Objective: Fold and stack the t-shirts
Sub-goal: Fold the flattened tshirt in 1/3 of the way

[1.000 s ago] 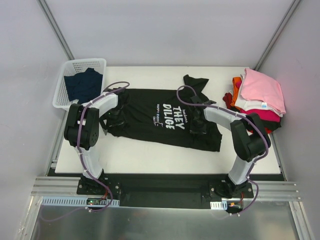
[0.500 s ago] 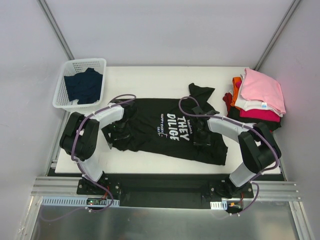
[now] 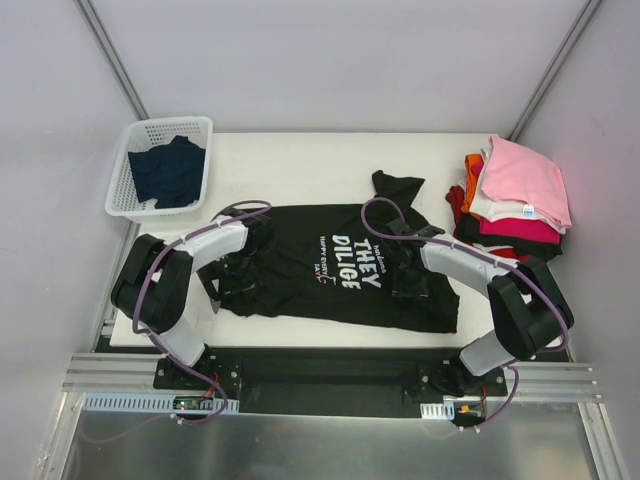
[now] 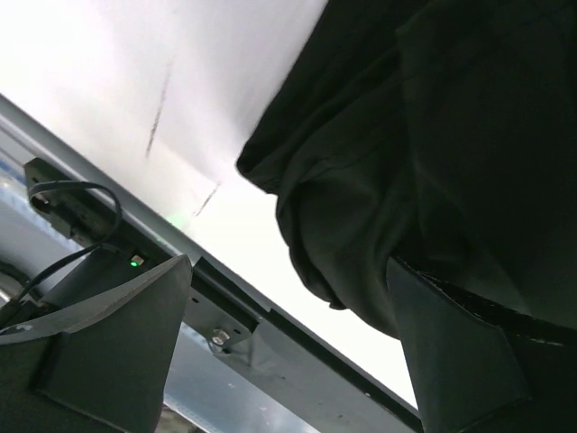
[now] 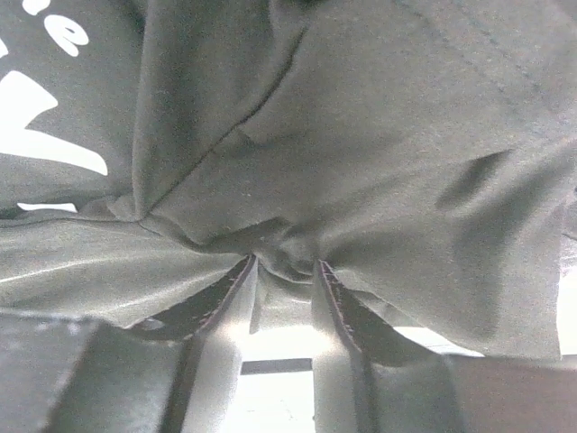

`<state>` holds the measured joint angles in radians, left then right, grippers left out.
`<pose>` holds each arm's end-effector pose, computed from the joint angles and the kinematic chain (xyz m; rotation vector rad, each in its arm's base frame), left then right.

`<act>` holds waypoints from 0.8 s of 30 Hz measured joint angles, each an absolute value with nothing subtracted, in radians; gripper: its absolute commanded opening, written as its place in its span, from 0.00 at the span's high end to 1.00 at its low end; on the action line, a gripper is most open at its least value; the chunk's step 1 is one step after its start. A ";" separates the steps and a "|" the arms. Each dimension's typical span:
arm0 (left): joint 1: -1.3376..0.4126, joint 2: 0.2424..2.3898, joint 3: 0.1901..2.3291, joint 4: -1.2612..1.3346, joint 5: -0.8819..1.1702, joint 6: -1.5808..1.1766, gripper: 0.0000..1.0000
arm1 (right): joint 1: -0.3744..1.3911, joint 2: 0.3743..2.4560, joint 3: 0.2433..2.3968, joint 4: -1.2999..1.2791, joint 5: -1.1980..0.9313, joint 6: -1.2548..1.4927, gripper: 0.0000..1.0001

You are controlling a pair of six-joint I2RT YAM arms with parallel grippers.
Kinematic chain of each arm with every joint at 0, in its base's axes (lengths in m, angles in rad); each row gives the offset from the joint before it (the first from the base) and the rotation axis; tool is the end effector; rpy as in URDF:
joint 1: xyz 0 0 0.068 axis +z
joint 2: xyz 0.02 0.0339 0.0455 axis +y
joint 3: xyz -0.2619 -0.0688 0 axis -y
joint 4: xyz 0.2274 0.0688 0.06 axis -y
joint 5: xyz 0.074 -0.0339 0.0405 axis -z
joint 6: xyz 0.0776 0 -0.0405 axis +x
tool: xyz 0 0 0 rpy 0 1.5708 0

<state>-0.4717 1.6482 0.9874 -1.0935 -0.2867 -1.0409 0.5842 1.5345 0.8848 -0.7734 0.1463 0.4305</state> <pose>0.2144 -0.0847 0.1365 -0.8136 2.9246 0.5103 0.2148 0.1285 0.1363 -0.2099 2.9332 -0.0826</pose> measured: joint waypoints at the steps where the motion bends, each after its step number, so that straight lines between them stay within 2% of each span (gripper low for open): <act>1: -0.472 1.645 0.987 -1.101 -0.293 -1.042 0.10 | 0.585 1.530 0.885 -0.777 0.150 0.430 0.51; 2: -0.472 1.644 0.987 -1.110 -0.297 -1.042 0.10 | 0.585 1.528 0.885 -0.780 0.152 0.432 0.38; 3: -0.472 1.644 0.987 -1.117 -0.299 -1.043 0.10 | 0.584 1.527 0.885 -0.784 0.154 0.432 0.31; 6: -0.472 1.644 0.987 -1.135 -0.302 -1.049 0.10 | 0.585 1.526 0.885 -0.796 0.162 0.432 0.11; 8: -0.472 1.644 0.987 -1.144 -0.306 -1.054 0.10 | 0.584 1.524 0.885 -0.803 0.166 0.432 0.02; 10: -0.472 1.643 0.986 -1.155 -0.314 -1.058 0.10 | 0.584 1.521 0.885 -0.809 0.171 0.429 0.00; 11: -0.472 1.643 0.984 -1.160 -0.317 -1.060 0.10 | 0.584 1.519 0.885 -0.812 0.172 0.427 0.03; 24: -0.472 1.605 1.002 -1.288 -0.415 -1.071 0.09 | 0.543 1.517 0.932 -0.828 0.175 0.391 0.04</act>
